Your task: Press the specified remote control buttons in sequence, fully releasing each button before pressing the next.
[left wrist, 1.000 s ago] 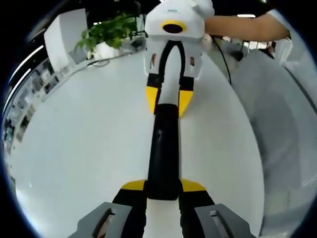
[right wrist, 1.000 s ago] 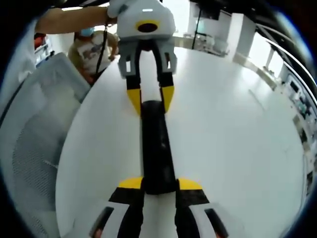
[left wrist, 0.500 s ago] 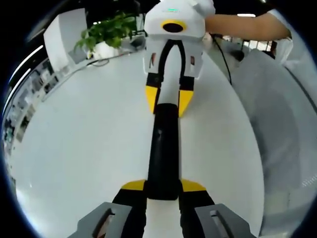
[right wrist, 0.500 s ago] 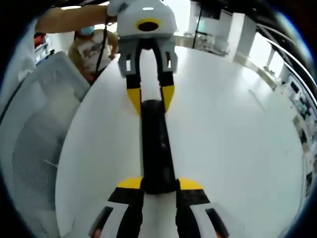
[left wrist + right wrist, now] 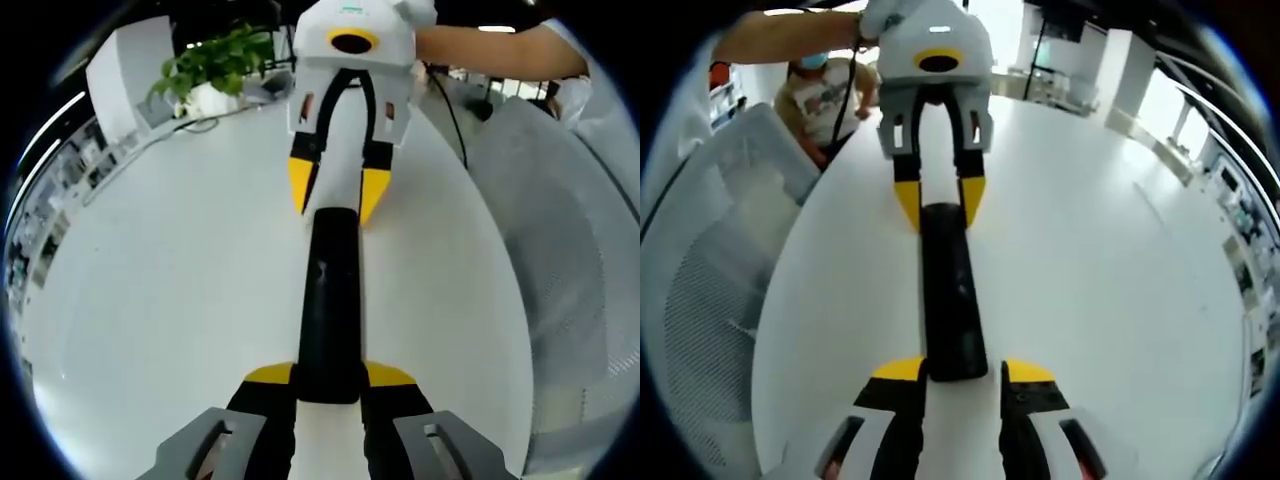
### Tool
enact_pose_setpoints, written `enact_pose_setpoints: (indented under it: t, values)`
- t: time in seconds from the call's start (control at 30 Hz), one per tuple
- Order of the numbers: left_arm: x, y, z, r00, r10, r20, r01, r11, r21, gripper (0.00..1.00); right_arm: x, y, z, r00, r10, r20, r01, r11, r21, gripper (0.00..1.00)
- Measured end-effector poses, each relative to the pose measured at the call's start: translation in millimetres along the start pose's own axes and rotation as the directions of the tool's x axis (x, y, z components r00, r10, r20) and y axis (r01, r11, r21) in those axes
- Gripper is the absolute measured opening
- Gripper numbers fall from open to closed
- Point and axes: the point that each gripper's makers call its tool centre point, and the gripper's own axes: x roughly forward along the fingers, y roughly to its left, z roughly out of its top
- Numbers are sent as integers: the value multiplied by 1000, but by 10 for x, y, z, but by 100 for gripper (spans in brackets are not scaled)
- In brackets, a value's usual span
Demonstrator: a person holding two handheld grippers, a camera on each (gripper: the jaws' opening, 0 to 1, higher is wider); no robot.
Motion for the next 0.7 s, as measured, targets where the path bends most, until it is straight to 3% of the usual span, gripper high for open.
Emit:
enact_pose_setpoints:
  t: [0.43,0.7]
  values:
    - [-2,-5,7,1000,3,-9,-3,1000,-2,23,-130,-22,97,999,-28,19,29,999,-27,23]
    - [-5,-10,10,1000,2,-9,-2,1000,-2,23,-192,-47,116,999,-41,9,41,997,-61,14]
